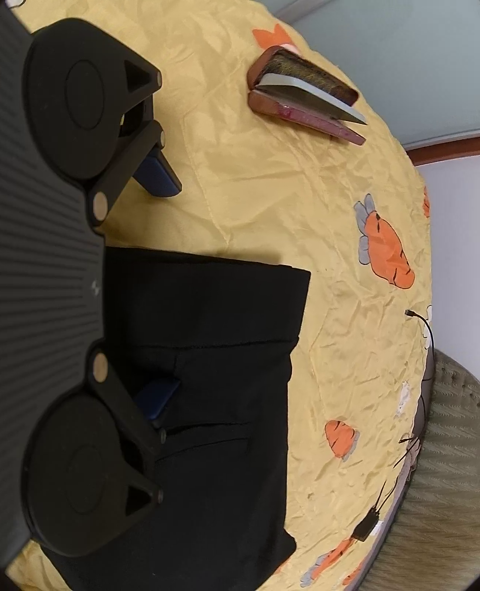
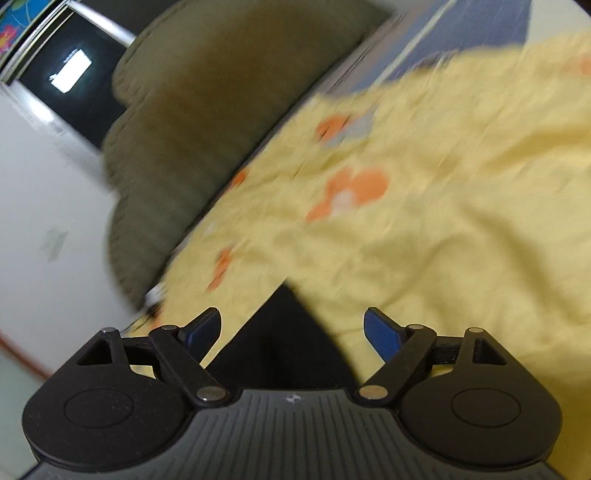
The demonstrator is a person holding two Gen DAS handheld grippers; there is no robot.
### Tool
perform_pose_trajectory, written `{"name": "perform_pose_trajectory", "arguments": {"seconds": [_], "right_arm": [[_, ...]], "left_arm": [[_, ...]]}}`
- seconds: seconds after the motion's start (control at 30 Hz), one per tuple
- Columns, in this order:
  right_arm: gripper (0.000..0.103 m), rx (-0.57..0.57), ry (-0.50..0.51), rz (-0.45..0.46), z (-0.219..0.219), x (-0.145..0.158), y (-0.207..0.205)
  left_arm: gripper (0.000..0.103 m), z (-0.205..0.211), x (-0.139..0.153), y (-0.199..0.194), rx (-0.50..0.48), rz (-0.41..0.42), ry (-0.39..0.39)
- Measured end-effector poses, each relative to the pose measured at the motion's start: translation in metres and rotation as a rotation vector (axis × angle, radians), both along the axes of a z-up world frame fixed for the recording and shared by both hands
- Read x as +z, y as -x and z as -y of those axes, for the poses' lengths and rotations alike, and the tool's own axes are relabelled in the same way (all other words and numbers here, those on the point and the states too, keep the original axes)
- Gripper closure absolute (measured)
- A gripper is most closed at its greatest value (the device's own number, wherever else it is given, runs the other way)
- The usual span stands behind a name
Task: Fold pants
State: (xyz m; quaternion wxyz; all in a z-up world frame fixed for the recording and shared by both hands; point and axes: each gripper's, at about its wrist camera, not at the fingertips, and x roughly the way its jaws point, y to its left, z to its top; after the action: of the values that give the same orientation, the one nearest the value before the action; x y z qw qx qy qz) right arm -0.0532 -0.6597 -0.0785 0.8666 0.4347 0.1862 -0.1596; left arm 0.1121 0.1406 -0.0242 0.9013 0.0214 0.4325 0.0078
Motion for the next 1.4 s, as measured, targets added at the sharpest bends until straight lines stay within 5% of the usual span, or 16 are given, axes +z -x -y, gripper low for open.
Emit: {"name": "perform_pose_trajectory", "arguments": {"seconds": [0.1,0.3,0.37,0.47,0.63,0.77,0.83,0.9,0.97,1.1,1.2,1.4], "right_arm": [[0.016,0.049,0.118,-0.002,-0.021,0.023,-0.003],[0.018,0.32,0.027,-0.052,-0.078,0.015,-0.027],[0.018,0.269,0.212,-0.17,-0.109,0.025,-0.029],[0.018,0.272,0.466,-0.205,-0.158,0.053,-0.033],[0.018,0.482,0.654,-0.202,-0.231,0.073,-0.084],[0.019,0.632,0.751,-0.348,-0.276,0.049,-0.149],[0.019,0.565,0.847,-0.424,-0.283,0.032,-0.178],[0.019,0.475,0.883,-0.485,-0.278,0.021,-0.192],[0.019,0.464,0.81,-0.45,-0.276,0.028,-0.182],[0.019,0.596,0.793,-0.334,-0.307,0.046,-0.143],[0.019,0.692,0.792,-0.357,-0.338,0.043,-0.129],[0.018,0.755,1.008,-0.412,-0.373,0.034,-0.077]], "left_arm": [[0.0,0.007,0.002,0.002,-0.017,0.015,-0.048],[0.0,0.007,0.005,0.01,-0.044,0.038,-0.108],[0.006,0.007,0.012,0.015,-0.042,0.041,-0.094],[0.008,0.019,0.026,0.03,-0.104,0.087,-0.132],[0.008,0.04,0.034,0.037,-0.186,0.116,-0.096],[0.004,0.051,0.024,0.038,-0.247,0.106,-0.119],[0.004,0.044,0.015,0.035,-0.237,0.071,-0.123],[0.006,0.031,0.012,0.031,-0.199,0.036,-0.043],[0.01,0.026,0.019,0.035,-0.187,0.035,0.017],[0.009,0.053,0.04,0.046,-0.267,0.14,-0.004],[0.009,0.089,0.047,0.045,-0.379,0.146,0.061],[0.004,0.15,0.029,0.055,-0.584,0.126,-0.05]]}}
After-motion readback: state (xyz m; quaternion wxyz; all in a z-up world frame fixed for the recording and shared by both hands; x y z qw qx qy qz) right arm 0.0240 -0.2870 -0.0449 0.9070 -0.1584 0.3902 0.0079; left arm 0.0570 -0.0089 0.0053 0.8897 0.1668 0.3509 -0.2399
